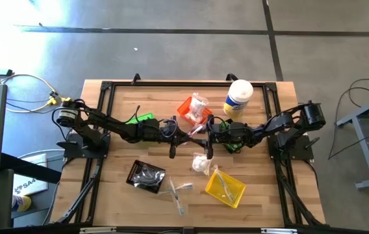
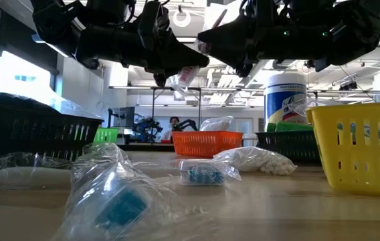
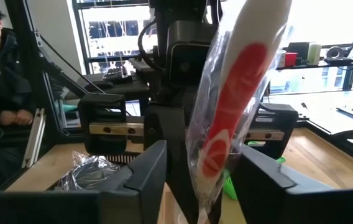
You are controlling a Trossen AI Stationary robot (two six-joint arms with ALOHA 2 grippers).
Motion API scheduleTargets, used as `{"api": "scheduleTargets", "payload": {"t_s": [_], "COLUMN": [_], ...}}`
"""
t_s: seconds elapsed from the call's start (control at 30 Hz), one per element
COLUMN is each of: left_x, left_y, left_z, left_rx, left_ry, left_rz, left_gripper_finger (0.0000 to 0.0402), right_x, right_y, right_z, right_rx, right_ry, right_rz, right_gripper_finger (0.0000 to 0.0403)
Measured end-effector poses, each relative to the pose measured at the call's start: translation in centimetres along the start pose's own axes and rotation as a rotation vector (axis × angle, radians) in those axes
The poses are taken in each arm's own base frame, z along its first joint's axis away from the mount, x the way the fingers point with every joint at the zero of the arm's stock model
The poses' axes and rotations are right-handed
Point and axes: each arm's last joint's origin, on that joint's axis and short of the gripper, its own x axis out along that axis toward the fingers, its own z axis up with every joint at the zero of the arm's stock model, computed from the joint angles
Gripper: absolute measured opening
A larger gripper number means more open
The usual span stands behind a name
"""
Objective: Pick & Place Travel size toiletries
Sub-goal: Put the orange toothbrush into the yellow bin
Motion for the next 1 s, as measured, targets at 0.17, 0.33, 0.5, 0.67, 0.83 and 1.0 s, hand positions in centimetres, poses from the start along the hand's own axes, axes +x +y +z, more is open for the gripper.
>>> {"api": "scheduleTargets", "payload": {"t_s": [0.17, 0.33, 0.5, 0.67, 0.83, 1.0], "left_x": [0.00, 0.00, 0.00, 0.00, 0.00, 0.00], "left_y": [-0.01, -0.02, -0.03, -0.02, 0.01, 0.01], "left_z": [0.00, -0.01, 0.00, -0.05, -0.08, -0.05], "left_rx": [0.000, 0.000, 0.000, 0.000, 0.000, 0.002], "left_ry": [0.000, 0.000, 0.000, 0.005, 0.007, 0.005], "left_rz": [0.000, -0.002, -0.002, -0.002, 0.000, 0.003], "left_gripper_finger": [0.0027, 0.0027, 0.0027, 0.0027, 0.0037, 0.0093], "right_x": [0.00, 0.00, 0.00, 0.00, 0.00, -0.01], "right_y": [0.00, -0.01, -0.01, -0.01, -0.02, -0.01], "right_z": [0.00, 0.00, 0.00, -0.06, -0.10, -0.12], "right_rx": [0.000, 0.000, 0.002, 0.015, 0.028, 0.026], "right_ry": [0.000, 0.000, 0.000, 0.006, 0.010, 0.013], "right_rz": [-0.001, -0.004, -0.003, -0.004, -0.004, 0.000], "right_gripper_finger": [0.0110, 0.0071, 0.0053, 0.0055, 0.0047, 0.0047]}}
